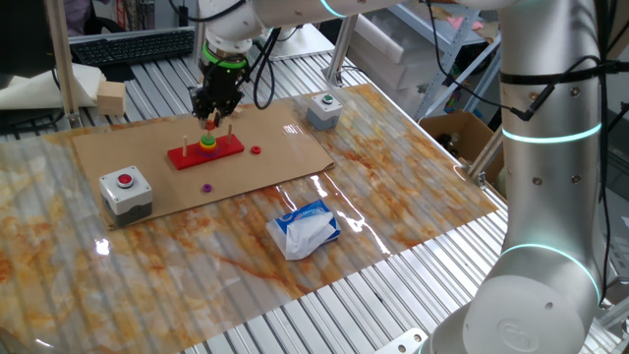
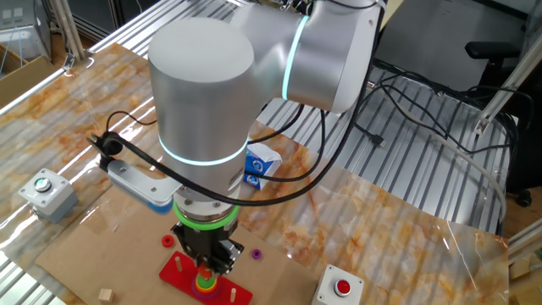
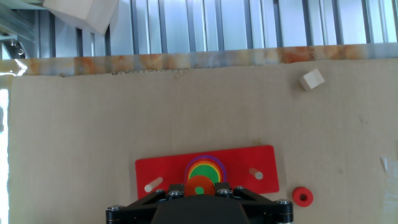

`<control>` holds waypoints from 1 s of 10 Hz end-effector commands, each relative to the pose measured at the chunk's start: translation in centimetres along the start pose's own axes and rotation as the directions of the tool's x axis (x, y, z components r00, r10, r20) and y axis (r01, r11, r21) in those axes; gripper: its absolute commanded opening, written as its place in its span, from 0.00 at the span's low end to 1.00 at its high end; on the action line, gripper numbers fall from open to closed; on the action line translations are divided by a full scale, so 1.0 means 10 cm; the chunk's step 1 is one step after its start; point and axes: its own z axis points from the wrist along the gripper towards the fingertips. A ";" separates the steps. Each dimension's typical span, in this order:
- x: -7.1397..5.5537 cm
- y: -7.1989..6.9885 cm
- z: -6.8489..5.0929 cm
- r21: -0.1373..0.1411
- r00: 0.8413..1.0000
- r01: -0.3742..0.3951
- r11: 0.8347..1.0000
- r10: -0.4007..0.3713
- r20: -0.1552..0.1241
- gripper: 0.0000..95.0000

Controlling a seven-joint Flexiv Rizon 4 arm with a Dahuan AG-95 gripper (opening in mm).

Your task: Take out one Hanoi block and throw it aside

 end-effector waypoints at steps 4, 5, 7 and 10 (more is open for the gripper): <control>0.25 0.00 -0.05 0.003 1.000 0.010 1.000 -0.010 0.002 0.00; 0.31 -0.01 -0.06 0.003 1.000 0.011 1.000 -0.011 0.002 0.00; 0.47 -0.02 -0.08 0.003 1.000 0.013 1.000 -0.013 0.004 0.00; 0.65 -0.04 -0.09 0.005 1.000 0.006 1.000 -0.006 0.010 0.40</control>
